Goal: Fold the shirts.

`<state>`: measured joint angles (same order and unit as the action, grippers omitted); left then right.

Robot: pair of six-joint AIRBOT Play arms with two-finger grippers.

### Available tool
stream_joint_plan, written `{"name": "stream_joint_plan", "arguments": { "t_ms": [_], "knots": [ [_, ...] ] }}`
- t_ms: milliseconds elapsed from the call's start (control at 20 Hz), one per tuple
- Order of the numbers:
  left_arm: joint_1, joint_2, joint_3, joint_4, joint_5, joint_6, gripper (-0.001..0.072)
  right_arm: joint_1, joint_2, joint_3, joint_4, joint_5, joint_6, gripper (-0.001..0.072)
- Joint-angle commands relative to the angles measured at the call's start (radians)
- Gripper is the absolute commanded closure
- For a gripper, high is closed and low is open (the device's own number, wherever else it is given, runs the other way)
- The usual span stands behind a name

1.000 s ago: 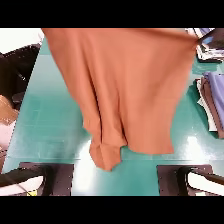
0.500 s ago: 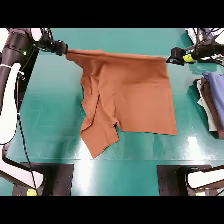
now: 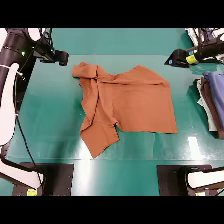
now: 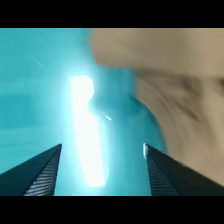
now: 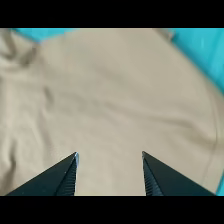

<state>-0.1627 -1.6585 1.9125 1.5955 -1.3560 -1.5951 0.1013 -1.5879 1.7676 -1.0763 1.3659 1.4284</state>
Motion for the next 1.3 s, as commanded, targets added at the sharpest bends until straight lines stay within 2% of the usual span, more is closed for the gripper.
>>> {"name": "stream_joint_plan", "arguments": {
  "t_ms": [0, 150, 500, 700, 1150, 1200, 1250],
  "knots": [
    [-0.039, 0.091, -0.115, -0.085, -0.056, -0.008, 0.0092, -0.003, 0.147, -0.183, 0.002, -0.015, -0.025, 0.0263],
    [-0.127, 0.214, -0.332, -0.066, -0.014, -0.062, 0.0093, -0.003, 0.281, -0.354, 0.002, -0.047, -0.024, 0.0263],
    [-0.404, 0.407, -0.850, -0.024, 0.164, -0.269, 0.0092, -0.003, 0.485, -0.576, 0.003, -0.100, -0.024, 0.0263],
    [-0.493, 0.406, -0.960, -0.012, 0.230, -0.333, 0.0091, -0.003, 0.531, -0.609, 0.003, -0.102, -0.024, 0.0262],
    [-0.498, 0.405, -1.061, 0.012, 0.379, -0.371, 0.0100, -0.003, 0.530, -0.606, 0.011, -0.099, -0.024, 0.0262],
    [-0.498, 0.405, -1.061, 0.013, 0.376, -0.372, 0.0278, -0.003, 0.530, -0.606, 0.011, -0.099, -0.024, 0.0263],
    [-0.498, 0.405, -1.061, 0.013, 0.369, -0.371, 0.0516, -0.003, 0.530, -0.606, 0.011, -0.099, -0.024, 0.0262]
  ]
}}
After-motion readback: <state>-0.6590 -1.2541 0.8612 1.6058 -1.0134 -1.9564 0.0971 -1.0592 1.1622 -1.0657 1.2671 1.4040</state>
